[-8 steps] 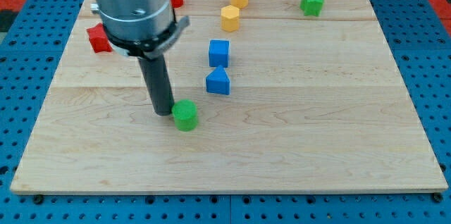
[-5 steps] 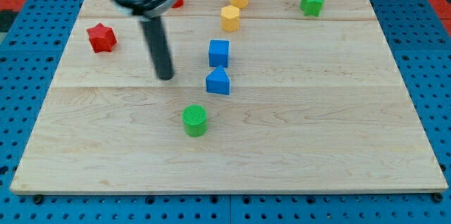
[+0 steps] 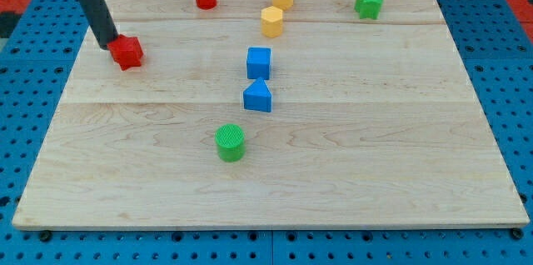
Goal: Move the red star to the left side
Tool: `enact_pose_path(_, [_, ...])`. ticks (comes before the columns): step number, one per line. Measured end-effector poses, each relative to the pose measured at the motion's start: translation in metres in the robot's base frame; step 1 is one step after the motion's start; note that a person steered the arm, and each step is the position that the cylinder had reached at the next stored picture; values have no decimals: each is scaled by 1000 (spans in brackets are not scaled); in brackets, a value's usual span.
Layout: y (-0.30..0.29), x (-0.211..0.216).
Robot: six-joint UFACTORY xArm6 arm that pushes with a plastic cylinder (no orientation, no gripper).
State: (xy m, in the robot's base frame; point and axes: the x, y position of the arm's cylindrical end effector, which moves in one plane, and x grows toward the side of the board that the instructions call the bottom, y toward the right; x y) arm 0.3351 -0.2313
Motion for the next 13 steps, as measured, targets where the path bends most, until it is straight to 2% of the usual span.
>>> enact_pose_path(1, [-3, 0])
enact_pose_path(5, [81, 14])
enact_pose_path(8, [31, 81])
enact_pose_path(9, [8, 79])
enact_pose_path(10, [42, 60])
enact_pose_path(11, [126, 59])
enact_pose_path(12, [117, 86])
enact_pose_path(13, [74, 90])
